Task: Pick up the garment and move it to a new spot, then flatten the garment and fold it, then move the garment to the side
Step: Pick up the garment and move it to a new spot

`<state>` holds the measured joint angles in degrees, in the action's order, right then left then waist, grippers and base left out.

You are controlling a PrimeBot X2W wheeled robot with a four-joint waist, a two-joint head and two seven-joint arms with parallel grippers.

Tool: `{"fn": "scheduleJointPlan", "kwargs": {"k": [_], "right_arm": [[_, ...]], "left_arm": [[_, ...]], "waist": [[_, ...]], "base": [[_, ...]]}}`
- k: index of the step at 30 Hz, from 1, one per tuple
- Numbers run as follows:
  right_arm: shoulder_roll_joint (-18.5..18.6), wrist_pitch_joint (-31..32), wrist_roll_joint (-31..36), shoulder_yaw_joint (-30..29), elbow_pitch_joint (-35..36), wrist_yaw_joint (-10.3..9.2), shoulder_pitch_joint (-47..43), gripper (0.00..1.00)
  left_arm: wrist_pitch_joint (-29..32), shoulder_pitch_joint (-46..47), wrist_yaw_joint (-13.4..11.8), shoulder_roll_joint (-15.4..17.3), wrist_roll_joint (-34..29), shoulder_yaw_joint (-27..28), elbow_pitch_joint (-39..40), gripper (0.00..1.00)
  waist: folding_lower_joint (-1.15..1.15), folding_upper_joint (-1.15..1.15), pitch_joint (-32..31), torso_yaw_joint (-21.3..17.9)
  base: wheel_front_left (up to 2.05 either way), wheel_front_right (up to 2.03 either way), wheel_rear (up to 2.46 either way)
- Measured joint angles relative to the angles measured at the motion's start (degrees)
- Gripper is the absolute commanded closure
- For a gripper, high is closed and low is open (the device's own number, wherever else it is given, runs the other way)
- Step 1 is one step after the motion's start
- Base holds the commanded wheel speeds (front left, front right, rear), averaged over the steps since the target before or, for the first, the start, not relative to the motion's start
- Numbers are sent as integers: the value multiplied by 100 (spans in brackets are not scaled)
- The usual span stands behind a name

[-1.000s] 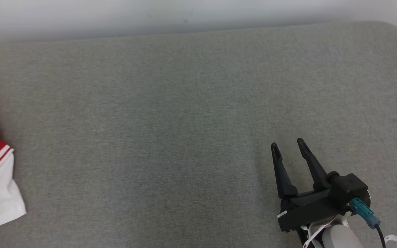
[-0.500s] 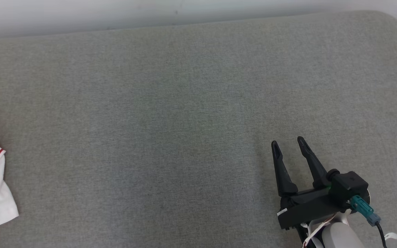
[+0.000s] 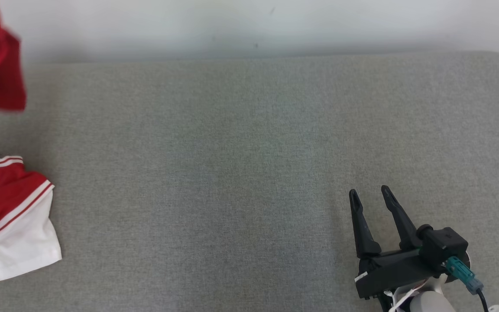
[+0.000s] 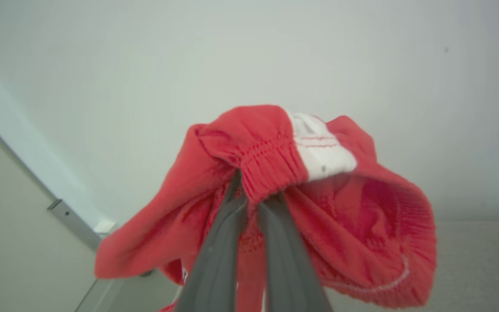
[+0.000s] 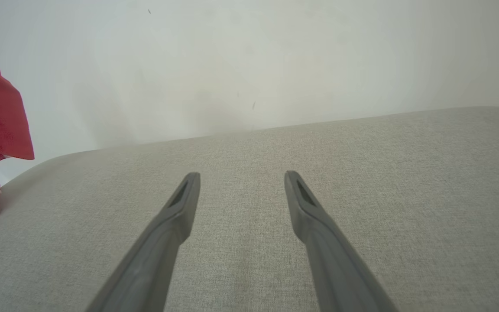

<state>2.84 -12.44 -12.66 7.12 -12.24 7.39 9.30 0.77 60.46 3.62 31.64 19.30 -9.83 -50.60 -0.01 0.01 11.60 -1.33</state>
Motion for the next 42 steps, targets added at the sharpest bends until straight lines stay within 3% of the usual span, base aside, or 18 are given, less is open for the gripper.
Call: {"fn": "scheduleJointPlan", "kwargs": {"k": [10,18,25,29,35,42], "right_arm": [[-1,-65,-110,-88,-112,-1,-32,0],[1,-120,-157,-148,-163,0,-36,0],[1,-169,-213,-134,-232,-1,20,0],[1,-182,-237,-54,-267,-1,131,0],[1,-203,-246,62,-325,-1,249,0],[0,-220,-246,138,-378,-1,348,0]], "left_arm": [[244,209,243,-709,182,-474,1798,100],[769,-135,214,-1305,611,-692,3344,100],[989,-871,83,-1706,803,-1042,4116,100],[879,-1571,32,-1958,947,-1236,4144,100],[566,-2163,-55,-2007,916,-1351,3601,100],[314,-2524,97,-2138,1126,-1461,2087,100]], "waist": [[-1,-1,-370,15],[0,-1,-400,-378],[0,-1,-352,-759],[0,-1,-300,-995],[0,-1,-243,-1207],[1,0,-208,-1367]], "base": [[0,0,0],[0,0,0],[0,0,0],[0,0,0],[0,0,0],[0,0,0]]}}
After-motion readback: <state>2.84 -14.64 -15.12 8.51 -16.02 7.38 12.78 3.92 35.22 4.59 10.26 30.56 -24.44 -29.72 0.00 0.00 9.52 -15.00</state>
